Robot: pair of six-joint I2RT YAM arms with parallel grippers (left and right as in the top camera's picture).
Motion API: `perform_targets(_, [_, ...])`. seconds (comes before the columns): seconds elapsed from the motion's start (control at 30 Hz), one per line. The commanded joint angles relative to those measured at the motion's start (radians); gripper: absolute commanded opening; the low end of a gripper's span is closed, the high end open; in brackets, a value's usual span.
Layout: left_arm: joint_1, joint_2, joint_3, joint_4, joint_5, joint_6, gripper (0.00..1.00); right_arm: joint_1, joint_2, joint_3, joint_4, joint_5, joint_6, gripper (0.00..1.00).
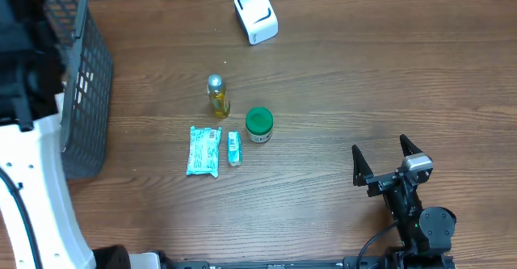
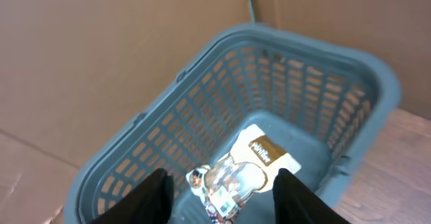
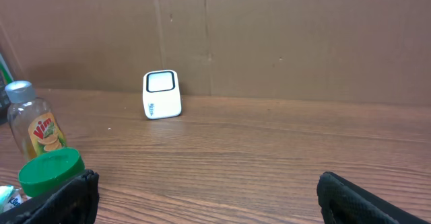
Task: Scan the item barcode
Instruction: 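Raise the left gripper and move it back into the basket, then grasp the brown-and-clear PanTree snack bag in the basket with left gripper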
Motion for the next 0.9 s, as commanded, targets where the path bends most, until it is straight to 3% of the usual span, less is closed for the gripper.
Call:
perform_targets(0.0, [0.117,0.064,0.006,-0.014,0.165,0.014,0.54,0.005,-0.008,-0.011,0.005,-0.001,-0.002,1.0])
perform_targets(0.43, [0.356,0.368,0.006,-0.146,0.324,0.032,0.66,0.005,-0.008,-0.011,0.005,-0.001,-0.002,1.0])
perform_targets(0.6, [0.383,0.481,0.006,-0.161,0.46,0.113,0.71,0.005,-0.008,-0.011,0.005,-0.001,-0.002,1.0])
perform_targets(0.87, [0.381,0.641,0.006,-0.194,0.476,0.127,0.82,0.005,-0.008,-0.011,0.005,-0.001,-0.002,1.0])
